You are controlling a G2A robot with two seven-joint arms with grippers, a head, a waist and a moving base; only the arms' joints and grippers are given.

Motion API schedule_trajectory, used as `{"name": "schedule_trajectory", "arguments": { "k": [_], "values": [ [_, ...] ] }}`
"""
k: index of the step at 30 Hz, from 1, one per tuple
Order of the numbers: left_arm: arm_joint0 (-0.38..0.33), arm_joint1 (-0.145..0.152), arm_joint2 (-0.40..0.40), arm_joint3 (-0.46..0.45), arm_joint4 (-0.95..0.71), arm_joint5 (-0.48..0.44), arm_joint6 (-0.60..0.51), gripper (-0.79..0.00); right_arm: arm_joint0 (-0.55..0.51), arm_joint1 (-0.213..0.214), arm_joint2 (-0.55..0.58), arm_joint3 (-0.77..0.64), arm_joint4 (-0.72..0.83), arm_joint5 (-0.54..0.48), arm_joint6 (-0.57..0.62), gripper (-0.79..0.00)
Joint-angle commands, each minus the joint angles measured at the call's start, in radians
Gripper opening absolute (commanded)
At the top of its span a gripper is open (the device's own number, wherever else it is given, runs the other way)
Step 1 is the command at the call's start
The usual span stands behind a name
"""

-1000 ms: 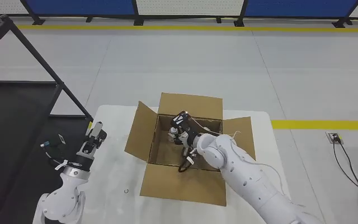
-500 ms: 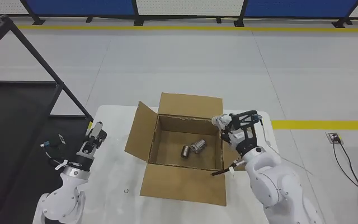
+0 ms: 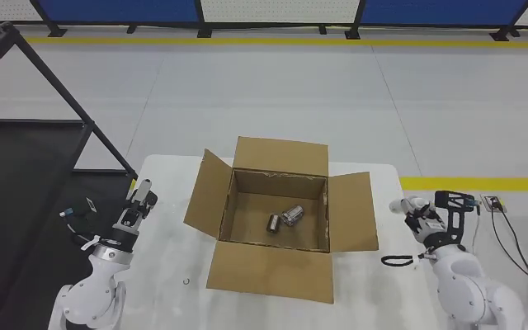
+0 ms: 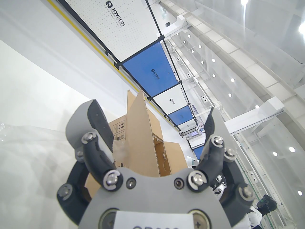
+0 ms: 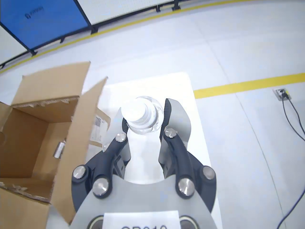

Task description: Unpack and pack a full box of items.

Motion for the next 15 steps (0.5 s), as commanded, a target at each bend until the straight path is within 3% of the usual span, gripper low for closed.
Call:
{"name": "schedule_trajectory", "arguments": {
  "k": [1,7,15],
  "values": [
    [0.000,0.000,0.000,0.000,0.000,0.000,0.000,0.000,0.031,0.004,-0.001,0.085,-0.008,-0.023,0.029,-0.785],
    [0.000,0.000,0.000,0.000,0.000,0.000,0.000,0.000,0.112,0.011,-0.023,0.275,-0.007,-0.085,0.047,-0.785],
    [0.000,0.000,0.000,0.000,0.000,0.000,0.000,0.000,0.190,0.013,-0.077,0.402,-0.031,-0.098,0.062,-0.785]
  ]
}}
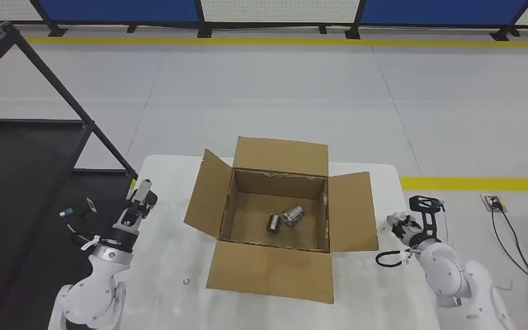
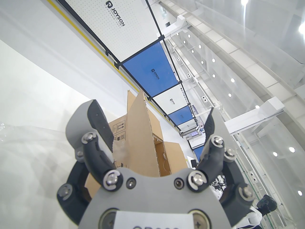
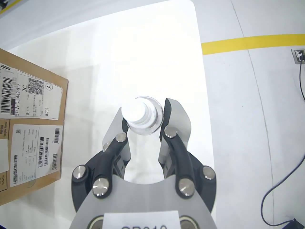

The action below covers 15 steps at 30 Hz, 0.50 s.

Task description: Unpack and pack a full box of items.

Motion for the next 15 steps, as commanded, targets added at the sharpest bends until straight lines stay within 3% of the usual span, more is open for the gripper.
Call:
{"name": "schedule_trajectory", "arguments": {
  "k": [1,2,6,9,11,12,15],
  "values": [
    [0.000,0.000,0.000,0.000,0.000,0.000,0.000,0.000,0.014,0.000,-0.010,0.022,-0.002,-0.001,0.004,-0.785],
    [0.000,0.000,0.000,0.000,0.000,0.000,0.000,0.000,0.020,0.000,-0.015,0.032,-0.005,0.001,0.006,-0.785],
    [0.000,0.000,0.000,0.000,0.000,0.000,0.000,0.000,0.035,0.001,-0.028,0.054,0.000,-0.001,0.004,-0.508],
    [0.000,0.000,0.000,0.000,0.000,0.000,0.000,0.000,0.035,0.002,-0.035,0.050,0.001,0.006,0.002,-0.382],
    [0.000,0.000,0.000,0.000,0.000,0.000,0.000,0.000,0.030,0.003,-0.037,0.039,-0.001,0.012,0.004,-0.166],
    [0.000,0.000,0.000,0.000,0.000,0.000,0.000,0.000,0.027,0.004,-0.037,0.032,-0.002,0.015,0.005,-0.102],
    [0.000,0.000,0.000,0.000,0.000,0.000,0.000,0.000,0.014,0.005,-0.035,-0.002,-0.005,0.030,0.004,0.000]
  ]
}}
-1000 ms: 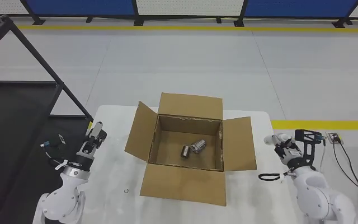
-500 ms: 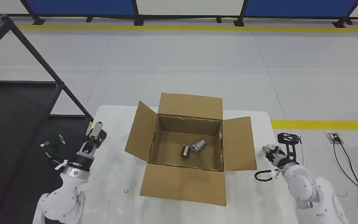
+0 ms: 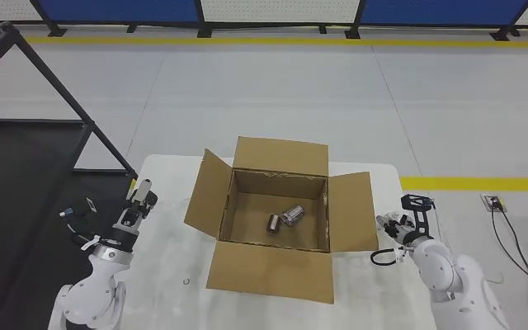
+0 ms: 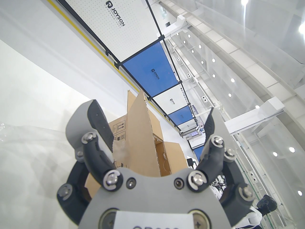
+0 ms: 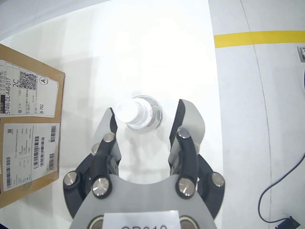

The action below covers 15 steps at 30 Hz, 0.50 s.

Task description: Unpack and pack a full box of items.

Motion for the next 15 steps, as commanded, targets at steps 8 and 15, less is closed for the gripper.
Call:
{"name": "schedule_trajectory", "arguments": {
  "k": [8,15],
  "values": [
    [0.000,0.000,0.000,0.000,0.000,0.000,0.000,0.000,-0.083,0.005,0.075,-0.262,0.083,0.047,-0.067,0.000],
    [0.000,0.000,0.000,0.000,0.000,0.000,0.000,0.000,-0.100,0.005,0.036,-0.560,0.050,0.121,-0.013,0.000]
  ]
}}
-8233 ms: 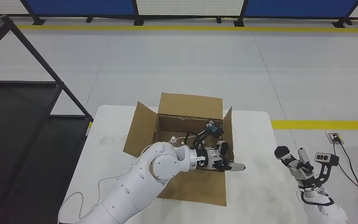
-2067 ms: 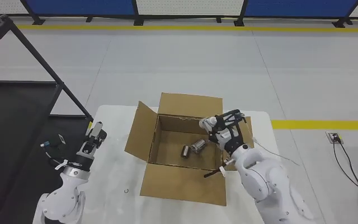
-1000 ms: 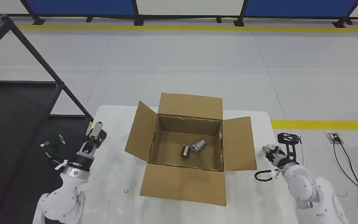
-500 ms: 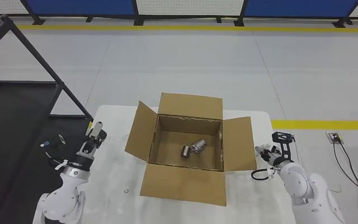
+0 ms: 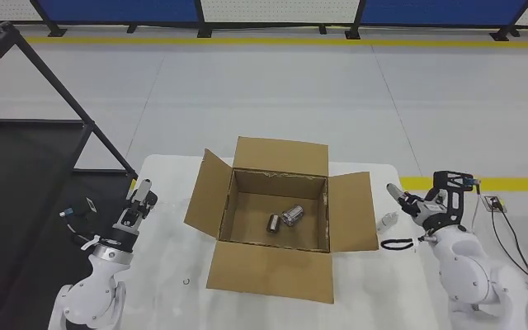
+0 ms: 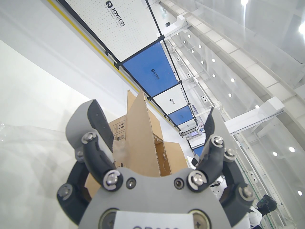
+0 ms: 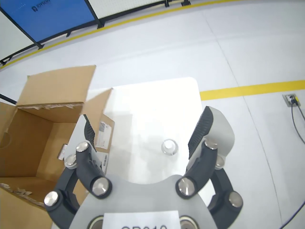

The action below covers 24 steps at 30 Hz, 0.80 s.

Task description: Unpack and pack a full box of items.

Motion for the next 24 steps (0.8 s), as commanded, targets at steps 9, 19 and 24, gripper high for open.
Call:
{"name": "schedule_trajectory", "arguments": {
  "k": [9,19,24],
  "values": [
    [0.000,0.000,0.000,0.000,0.000,0.000,0.000,0.000,0.239,-0.014,-0.334,0.048,0.016,-0.174,0.241,0.000],
    [0.000,0.000,0.000,0.000,0.000,0.000,0.000,0.000,0.642,-0.096,-0.713,0.554,0.112,-0.277,0.370,0.000],
    [0.000,0.000,0.000,0.000,0.000,0.000,0.000,0.000,0.790,-0.168,-0.874,0.830,0.181,-0.298,0.368,0.000]
  ]
}}
